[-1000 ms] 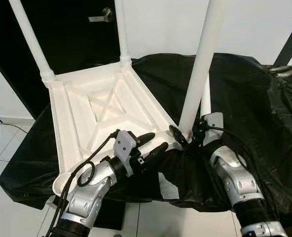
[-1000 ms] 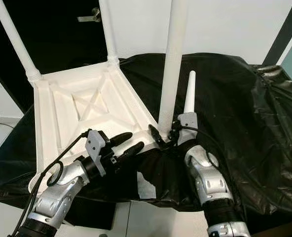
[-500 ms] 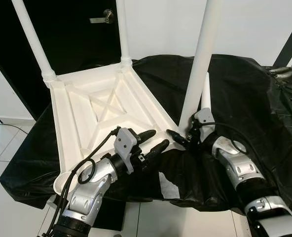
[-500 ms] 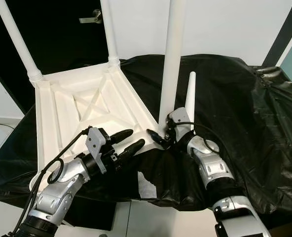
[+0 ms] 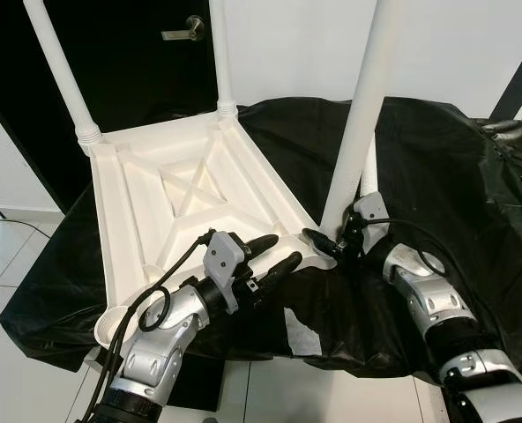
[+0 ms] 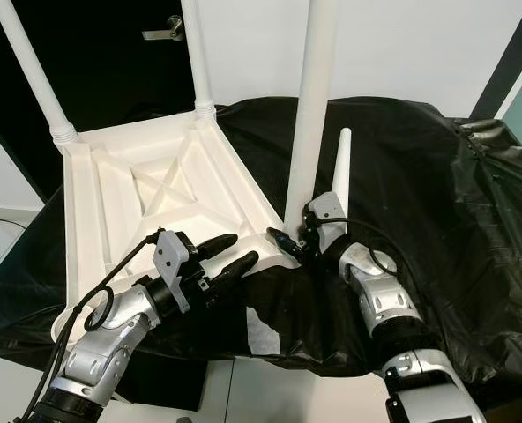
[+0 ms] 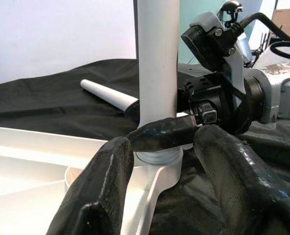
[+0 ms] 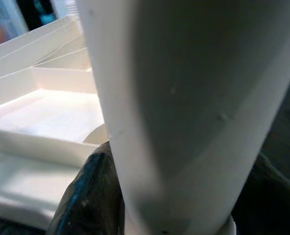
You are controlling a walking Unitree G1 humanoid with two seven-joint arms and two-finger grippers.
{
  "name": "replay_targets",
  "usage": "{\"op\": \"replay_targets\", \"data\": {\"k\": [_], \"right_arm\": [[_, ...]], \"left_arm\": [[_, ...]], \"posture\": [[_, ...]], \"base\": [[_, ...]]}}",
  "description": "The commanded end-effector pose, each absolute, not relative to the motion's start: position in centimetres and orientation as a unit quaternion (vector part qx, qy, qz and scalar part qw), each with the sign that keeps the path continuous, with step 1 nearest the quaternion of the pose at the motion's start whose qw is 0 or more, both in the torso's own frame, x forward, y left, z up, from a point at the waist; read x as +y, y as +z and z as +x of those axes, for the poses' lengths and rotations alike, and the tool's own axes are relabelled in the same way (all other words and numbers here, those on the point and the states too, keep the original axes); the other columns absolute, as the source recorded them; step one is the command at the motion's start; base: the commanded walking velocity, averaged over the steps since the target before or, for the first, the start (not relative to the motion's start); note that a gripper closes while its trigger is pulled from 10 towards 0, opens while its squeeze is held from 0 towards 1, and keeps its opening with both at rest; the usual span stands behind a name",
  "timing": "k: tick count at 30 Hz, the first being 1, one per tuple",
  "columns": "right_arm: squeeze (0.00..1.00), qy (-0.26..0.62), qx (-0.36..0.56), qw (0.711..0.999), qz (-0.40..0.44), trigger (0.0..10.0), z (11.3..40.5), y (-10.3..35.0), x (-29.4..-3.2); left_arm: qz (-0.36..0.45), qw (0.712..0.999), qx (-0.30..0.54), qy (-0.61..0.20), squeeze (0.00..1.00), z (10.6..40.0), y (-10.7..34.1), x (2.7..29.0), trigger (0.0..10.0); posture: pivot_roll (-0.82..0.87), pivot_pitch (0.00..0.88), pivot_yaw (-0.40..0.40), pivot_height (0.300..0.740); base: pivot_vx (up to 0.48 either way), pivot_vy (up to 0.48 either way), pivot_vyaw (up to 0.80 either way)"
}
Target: Building children table
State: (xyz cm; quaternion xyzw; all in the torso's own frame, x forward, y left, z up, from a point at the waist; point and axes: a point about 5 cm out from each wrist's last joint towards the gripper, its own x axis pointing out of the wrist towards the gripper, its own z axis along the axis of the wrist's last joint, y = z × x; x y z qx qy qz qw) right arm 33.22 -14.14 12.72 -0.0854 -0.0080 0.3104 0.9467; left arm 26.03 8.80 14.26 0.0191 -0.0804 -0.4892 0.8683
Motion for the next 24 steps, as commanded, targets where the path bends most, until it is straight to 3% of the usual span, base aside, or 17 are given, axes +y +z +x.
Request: {"op": "replay_targets", "data": {"k": [1,5,6,8,9,10,11,12,13,15,16,24], "right_arm": [[0.0,0.293,0.026,0.953,-0.074,0.0,32.8,11.2,-14.0],[0.0,0.205,0.039,0.976,-0.055,0.0,32.6,10.7,-13.8],[0.0,0.178,0.038,0.982,-0.049,1.8,32.4,10.5,-13.5],[0.0,0.156,0.038,0.986,-0.044,2.0,32.3,10.5,-13.3],[0.0,0.127,0.04,0.99,-0.043,4.0,32.1,10.4,-13.0],[0.0,0.095,0.041,0.994,-0.038,2.4,31.9,10.4,-12.8],[0.0,0.095,0.041,0.994,-0.038,2.4,31.9,10.4,-12.8],[0.0,0.062,0.044,0.996,-0.037,4.3,31.8,10.3,-12.6],[0.0,0.035,0.046,0.998,-0.035,9.0,31.7,10.3,-12.5],[0.0,0.012,0.048,0.998,-0.031,9.0,31.6,10.2,-12.4],[0.0,-0.004,0.052,0.998,-0.021,10.0,31.4,10.1,-12.1],[0.0,0.006,0.044,0.999,-0.013,10.0,31.3,10.5,-11.2]], "left_arm": [[0.025,0.865,-0.082,-0.494,0.0,25.9,14.3,8.8,10.0],[0.023,0.864,-0.081,-0.496,0.0,25.8,14.2,8.8,10.0],[0.023,0.863,-0.08,-0.498,0.0,25.8,14.2,8.7,10.0],[0.022,0.863,-0.08,-0.499,0.0,25.8,14.2,8.7,10.0],[0.022,0.862,-0.079,-0.5,0.0,25.7,14.2,8.7,10.0],[0.021,0.861,-0.079,-0.502,0.0,25.7,14.2,8.6,10.0],[0.021,0.861,-0.079,-0.502,0.0,25.7,14.2,8.6,10.0],[0.021,0.861,-0.079,-0.502,0.0,25.7,14.2,8.6,10.0],[0.022,0.861,-0.079,-0.503,0.0,25.7,14.2,8.6,10.0],[0.021,0.86,-0.079,-0.503,0.0,25.7,14.2,8.6,10.0],[0.021,0.86,-0.08,-0.503,0.0,25.7,14.3,8.6,10.0],[0.022,0.86,-0.078,-0.503,0.0,25.6,14.2,8.8,10.0]], "posture": [[0.01,0.0,-0.024,0.74],[0.01,0.0,-0.019,0.74],[0.0,0.0,-0.014,0.74],[0.0,0.0,-0.014,0.74],[0.0,0.0,-0.011,0.74],[0.0,0.0,-0.012,0.74],[0.0,0.0,-0.012,0.74],[0.0,0.0,-0.012,0.74],[0.0,0.0,-0.011,0.74],[0.0,0.0,-0.011,0.74],[0.0,0.0,-0.009,0.74],[0.01,0.0,-0.008,0.74]], "base": [[0.0,0.0,0.0],[0.0,0.0,0.0],[0.0,0.0,0.0],[0.0,0.0,0.0],[0.0,0.0,0.0],[0.0,0.0,0.0],[0.0,0.0,0.0],[0.0,0.0,0.0],[0.0,0.0,0.0],[0.0,0.0,0.0],[0.0,0.0,0.0],[0.0,0.0,0.0]]}}
